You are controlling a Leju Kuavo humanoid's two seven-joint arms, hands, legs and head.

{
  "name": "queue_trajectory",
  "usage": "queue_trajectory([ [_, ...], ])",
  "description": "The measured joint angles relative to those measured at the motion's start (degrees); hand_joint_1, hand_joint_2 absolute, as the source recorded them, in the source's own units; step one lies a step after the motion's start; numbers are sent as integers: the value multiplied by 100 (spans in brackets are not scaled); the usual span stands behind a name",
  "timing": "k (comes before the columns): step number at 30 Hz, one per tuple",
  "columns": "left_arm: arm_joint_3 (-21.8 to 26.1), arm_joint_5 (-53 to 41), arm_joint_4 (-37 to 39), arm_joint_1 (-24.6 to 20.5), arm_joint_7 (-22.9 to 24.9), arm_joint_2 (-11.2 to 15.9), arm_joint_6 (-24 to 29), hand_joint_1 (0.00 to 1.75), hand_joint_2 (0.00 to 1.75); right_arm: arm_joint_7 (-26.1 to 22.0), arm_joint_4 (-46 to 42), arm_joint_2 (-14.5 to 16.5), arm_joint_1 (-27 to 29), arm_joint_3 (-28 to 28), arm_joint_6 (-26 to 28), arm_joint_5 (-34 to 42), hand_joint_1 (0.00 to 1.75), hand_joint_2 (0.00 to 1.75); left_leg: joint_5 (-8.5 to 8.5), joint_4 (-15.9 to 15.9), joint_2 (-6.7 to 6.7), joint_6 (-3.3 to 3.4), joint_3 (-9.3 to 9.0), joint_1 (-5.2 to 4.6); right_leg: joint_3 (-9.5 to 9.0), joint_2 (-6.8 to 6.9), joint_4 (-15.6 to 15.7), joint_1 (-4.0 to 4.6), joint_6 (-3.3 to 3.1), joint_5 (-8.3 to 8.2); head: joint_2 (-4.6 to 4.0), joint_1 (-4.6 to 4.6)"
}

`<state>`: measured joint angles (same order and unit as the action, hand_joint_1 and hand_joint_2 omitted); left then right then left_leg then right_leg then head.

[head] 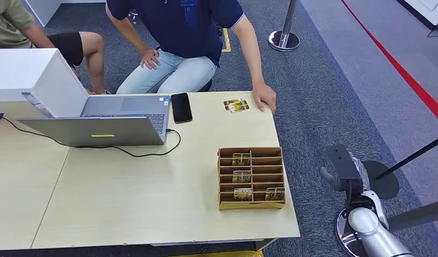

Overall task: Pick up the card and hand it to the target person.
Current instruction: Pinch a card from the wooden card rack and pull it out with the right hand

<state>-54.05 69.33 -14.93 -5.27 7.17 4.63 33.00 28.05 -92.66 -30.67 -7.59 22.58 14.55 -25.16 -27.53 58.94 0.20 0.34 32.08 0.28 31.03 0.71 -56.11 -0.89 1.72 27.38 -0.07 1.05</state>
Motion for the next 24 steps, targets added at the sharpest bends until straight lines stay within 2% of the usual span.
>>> queue_trajectory([
  [12, -5, 27, 3, -10, 17, 4, 21, 0, 0, 118, -253, -31, -39, 76, -145, -119, 56, 175, 0, 0, 1, 0, -1, 0, 0, -1, 0, 0, 0, 0, 0, -1],
  [17, -20, 110, 31, -23, 32, 3, 70, 0, 0, 503, -932, -94, -168, 332, -623, -468, 74, 175, 0, 0, 1, 0, -1, 1, 1, 1, 0, 1, 0, 0, 0, -2],
  [24, -47, 235, 68, -44, 117, 17, 163, 0, 0, 1039, -1782, -179, -249, 765, -1306, -954, 112, 175, 0, 0, 1, 0, 0, 2, 2, 1, 0, 1, -1, 1, 0, -1],
])
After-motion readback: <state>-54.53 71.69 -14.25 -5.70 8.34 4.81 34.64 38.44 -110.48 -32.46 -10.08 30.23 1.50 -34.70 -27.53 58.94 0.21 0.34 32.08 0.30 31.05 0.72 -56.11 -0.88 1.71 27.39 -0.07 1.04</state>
